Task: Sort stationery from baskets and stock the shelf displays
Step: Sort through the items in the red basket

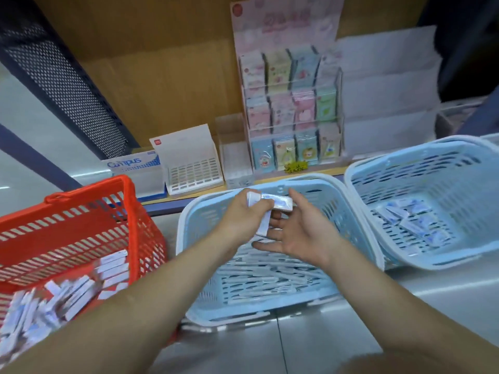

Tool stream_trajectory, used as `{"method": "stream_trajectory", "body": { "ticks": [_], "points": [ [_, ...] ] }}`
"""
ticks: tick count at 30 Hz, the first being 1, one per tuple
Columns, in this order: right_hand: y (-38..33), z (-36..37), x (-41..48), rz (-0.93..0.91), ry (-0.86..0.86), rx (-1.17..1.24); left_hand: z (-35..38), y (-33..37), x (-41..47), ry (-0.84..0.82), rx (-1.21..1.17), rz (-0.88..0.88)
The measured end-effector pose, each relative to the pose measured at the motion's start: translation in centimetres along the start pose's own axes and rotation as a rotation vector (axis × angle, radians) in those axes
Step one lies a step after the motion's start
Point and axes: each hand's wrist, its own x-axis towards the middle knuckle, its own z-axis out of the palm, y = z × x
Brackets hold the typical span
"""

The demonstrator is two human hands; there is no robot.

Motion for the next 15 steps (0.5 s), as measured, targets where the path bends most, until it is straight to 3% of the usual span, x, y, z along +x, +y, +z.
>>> {"method": "stream_trajectory", "body": {
  "ticks": [2, 4, 6, 9, 12, 15],
  "points": [
    [0.2, 0.5, -0.8, -0.062, -0.011, 0.190, 1.9, -0.1, 0.0, 0.009, 0.130, 0.105],
    [-0.4, 0.3, -1.9, -0.099, -0.017, 0.262, 3.1, 0.1, 0.3, 0.024, 0.469, 0.253],
    [-1.6, -0.5, -3.3, -0.140, -0.007, 0.206, 4.3, 0.9, 0.6, 0.048, 0.805, 0.374],
    [-3.9, -2.2, -5.9, -0.210, 0.044, 0.081, 7.4, 2.4, 0.8, -0.053, 1.110, 0.450],
    [-5.9, -5.2, -8.1, -0.322, 0.188, 0.107, 11.6, 3.6, 1.1, -0.285, 1.142, 0.425],
    [-8.1, -8.5, -10.7, -0.435, 0.282, 0.025, 14.6, 4.3, 1.0, -0.467, 0.891, 0.448]
  ]
}}
